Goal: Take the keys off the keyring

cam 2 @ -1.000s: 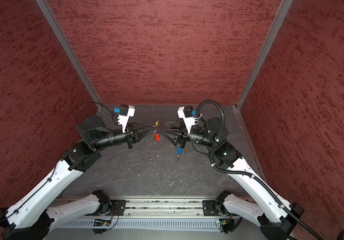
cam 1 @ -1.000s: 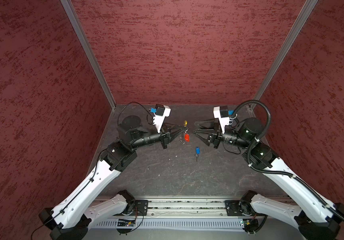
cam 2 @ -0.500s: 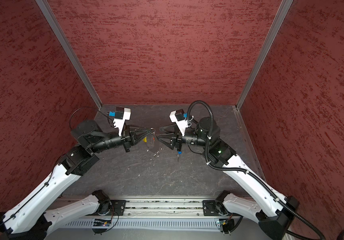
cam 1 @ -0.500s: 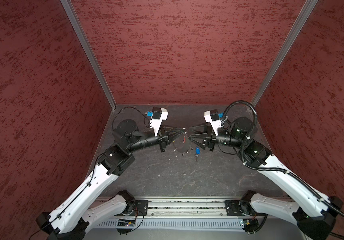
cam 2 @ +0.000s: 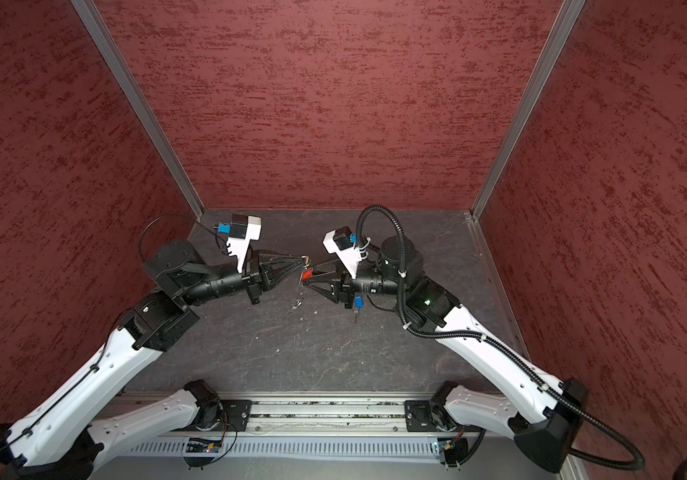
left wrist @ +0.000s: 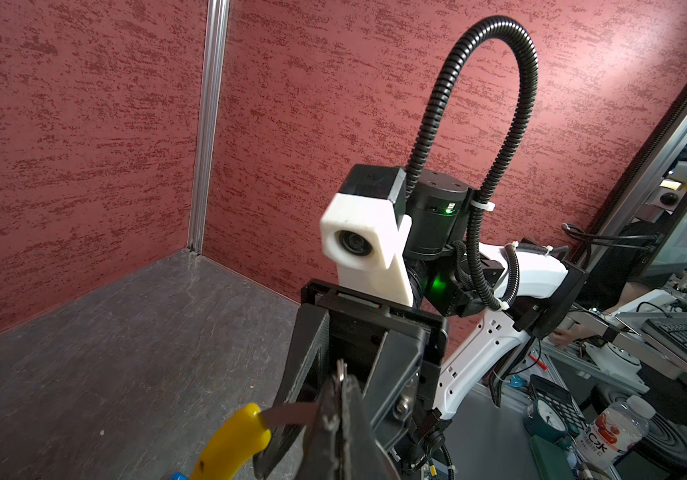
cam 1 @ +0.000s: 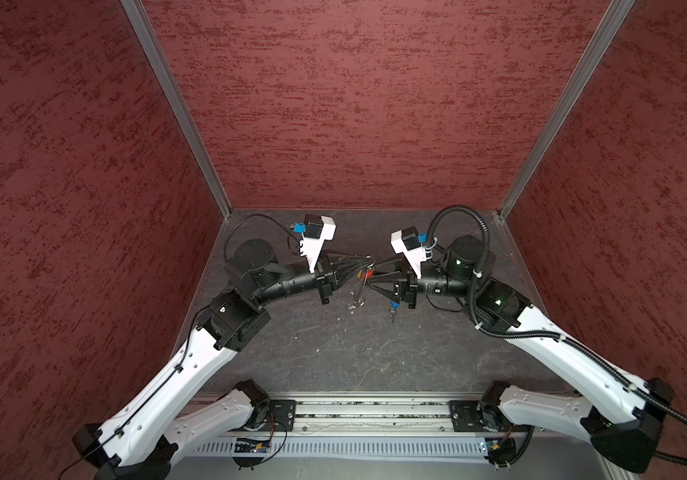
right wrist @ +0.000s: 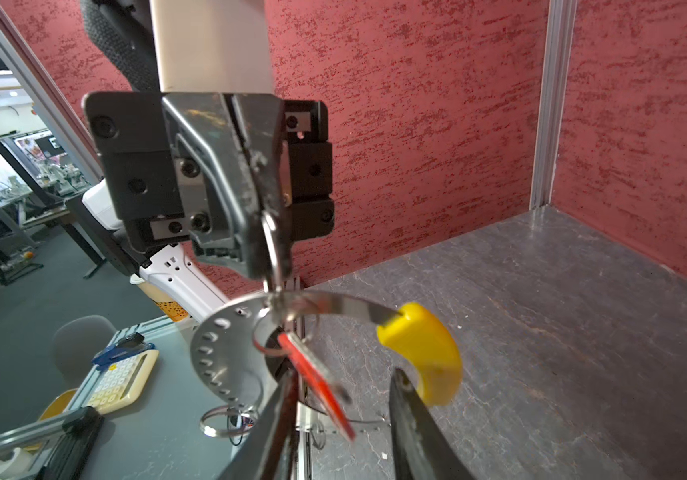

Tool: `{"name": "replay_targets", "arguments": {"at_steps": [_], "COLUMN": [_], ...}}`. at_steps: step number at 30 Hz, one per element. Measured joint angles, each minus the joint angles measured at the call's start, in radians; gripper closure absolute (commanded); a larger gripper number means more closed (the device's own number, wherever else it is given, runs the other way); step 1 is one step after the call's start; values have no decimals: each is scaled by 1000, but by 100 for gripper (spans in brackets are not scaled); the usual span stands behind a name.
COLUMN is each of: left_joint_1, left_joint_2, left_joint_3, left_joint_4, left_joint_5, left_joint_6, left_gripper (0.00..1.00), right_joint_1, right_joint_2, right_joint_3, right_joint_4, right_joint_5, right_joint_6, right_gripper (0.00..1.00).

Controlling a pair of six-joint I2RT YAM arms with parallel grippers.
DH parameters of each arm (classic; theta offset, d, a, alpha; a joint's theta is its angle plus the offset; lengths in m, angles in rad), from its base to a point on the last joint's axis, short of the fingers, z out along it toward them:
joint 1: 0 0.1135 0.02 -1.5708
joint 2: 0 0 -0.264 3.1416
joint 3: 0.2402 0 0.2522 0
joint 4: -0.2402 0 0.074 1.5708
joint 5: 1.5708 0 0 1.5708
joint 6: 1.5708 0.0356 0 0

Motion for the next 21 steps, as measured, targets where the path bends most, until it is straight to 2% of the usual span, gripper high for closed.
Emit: {"name": "replay_targets", "arguments": {"at_steps": [9, 21], "left_joint_1": [15, 61], "left_joint_2": [0, 1], "left_joint_3": [0, 0], "left_joint_4": [-1, -3], "left_joint_5": [17, 81], "left_joint_6": [0, 0], "left_gripper": [100, 100], "right_joint_1": [2, 2], "right_joint_2": [0, -4], "right_joint_3": [41, 90], "right_joint_4": [-53, -158], "right_joint_5": [12, 51], "right_joint_6": [-28, -62], "right_gripper": [99, 100]}}
